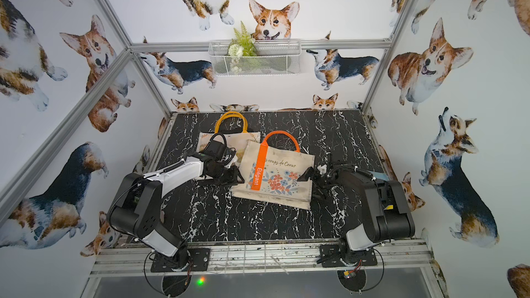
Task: Put away the canvas bag
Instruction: Pick up the canvas bag from the center of the board.
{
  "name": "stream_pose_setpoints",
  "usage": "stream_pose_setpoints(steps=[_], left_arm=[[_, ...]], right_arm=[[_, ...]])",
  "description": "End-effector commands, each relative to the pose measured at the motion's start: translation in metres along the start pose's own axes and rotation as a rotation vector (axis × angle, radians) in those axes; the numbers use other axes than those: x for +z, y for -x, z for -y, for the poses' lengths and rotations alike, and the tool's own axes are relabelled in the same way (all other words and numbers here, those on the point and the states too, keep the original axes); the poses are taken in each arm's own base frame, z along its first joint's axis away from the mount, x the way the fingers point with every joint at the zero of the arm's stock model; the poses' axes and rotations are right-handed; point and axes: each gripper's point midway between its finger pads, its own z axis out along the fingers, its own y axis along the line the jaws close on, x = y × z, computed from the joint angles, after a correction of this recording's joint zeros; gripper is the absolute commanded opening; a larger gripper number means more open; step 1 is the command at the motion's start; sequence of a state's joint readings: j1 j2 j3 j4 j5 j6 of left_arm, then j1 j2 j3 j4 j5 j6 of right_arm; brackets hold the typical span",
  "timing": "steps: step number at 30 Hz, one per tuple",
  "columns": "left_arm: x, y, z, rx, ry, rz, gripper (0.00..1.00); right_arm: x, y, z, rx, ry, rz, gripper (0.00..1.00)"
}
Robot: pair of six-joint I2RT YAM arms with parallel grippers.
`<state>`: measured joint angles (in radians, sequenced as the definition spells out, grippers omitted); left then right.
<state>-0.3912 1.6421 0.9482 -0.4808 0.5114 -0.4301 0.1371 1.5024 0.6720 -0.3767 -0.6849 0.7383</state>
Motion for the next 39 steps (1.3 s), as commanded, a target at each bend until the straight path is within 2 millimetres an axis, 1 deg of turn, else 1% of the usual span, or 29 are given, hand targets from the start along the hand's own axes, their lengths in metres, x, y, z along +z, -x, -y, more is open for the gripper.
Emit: stream_pose_setpoints(steps=[1, 6, 9, 12, 14, 15, 17, 20, 22, 23, 24, 29, 34, 35, 38, 39], left_arm=[[0.005, 0.014, 0.008, -0.007, -0.063, 0.057, 0.40], [0.006, 0.008, -0.008, 0.007, 0.013, 0.052, 0.40], [-0.004, 0.005, -0.015, 0.024, 0.072, 0.071, 0.40], [-0.019, 0.005, -0.024, 0.037, 0.154, 0.104, 0.40], [-0.027, 0.004, -0.034, 0.041, 0.222, 0.124, 0.42], [-0.029, 0.004, -0.035, 0.046, 0.233, 0.131, 0.44], [-0.027, 0.004, -0.032, 0.048, 0.212, 0.132, 0.47], [-0.015, 0.004, -0.031, 0.029, 0.177, 0.113, 0.48], [-0.007, 0.007, -0.029, 0.019, 0.135, 0.123, 0.49], [-0.005, 0.011, -0.026, 0.013, 0.112, 0.135, 0.49], [0.004, 0.001, -0.032, -0.005, 0.101, 0.112, 0.50], [0.015, 0.000, -0.026, -0.055, 0.012, 0.122, 0.49], [0.021, -0.005, -0.019, -0.103, -0.070, 0.123, 0.49], [0.022, -0.007, -0.018, -0.110, -0.085, 0.123, 0.47], [0.021, -0.008, -0.014, -0.116, -0.116, 0.126, 0.35], [0.020, -0.009, -0.012, -0.117, -0.121, 0.128, 0.25]], right_arm=[[0.003, 0.006, 0.022, 0.024, -0.083, 0.047, 0.91], [0.003, 0.004, 0.023, 0.021, -0.083, 0.039, 0.91], [0.003, 0.003, 0.025, 0.018, -0.090, 0.036, 0.91], [0.003, 0.003, 0.027, 0.015, -0.098, 0.039, 0.91], [0.002, 0.003, 0.027, 0.015, -0.095, 0.040, 0.91], [0.003, 0.002, 0.026, 0.015, -0.094, 0.039, 0.91], [0.002, 0.002, 0.026, 0.015, -0.094, 0.039, 0.91], [0.002, 0.002, 0.025, 0.016, -0.092, 0.037, 0.91], [0.001, 0.002, 0.024, 0.014, -0.089, 0.037, 0.91], [0.001, 0.002, 0.024, 0.013, -0.088, 0.036, 0.91], [0.001, 0.002, 0.024, 0.011, -0.090, 0.035, 0.91], [0.004, 0.000, 0.023, 0.016, -0.070, 0.021, 0.91], [0.013, -0.004, 0.021, 0.052, -0.006, 0.000, 0.90], [0.015, -0.005, 0.021, 0.060, 0.005, -0.004, 0.89], [0.017, -0.007, 0.020, 0.074, 0.037, -0.006, 0.84], [0.016, -0.007, 0.019, 0.075, 0.045, -0.005, 0.82]])
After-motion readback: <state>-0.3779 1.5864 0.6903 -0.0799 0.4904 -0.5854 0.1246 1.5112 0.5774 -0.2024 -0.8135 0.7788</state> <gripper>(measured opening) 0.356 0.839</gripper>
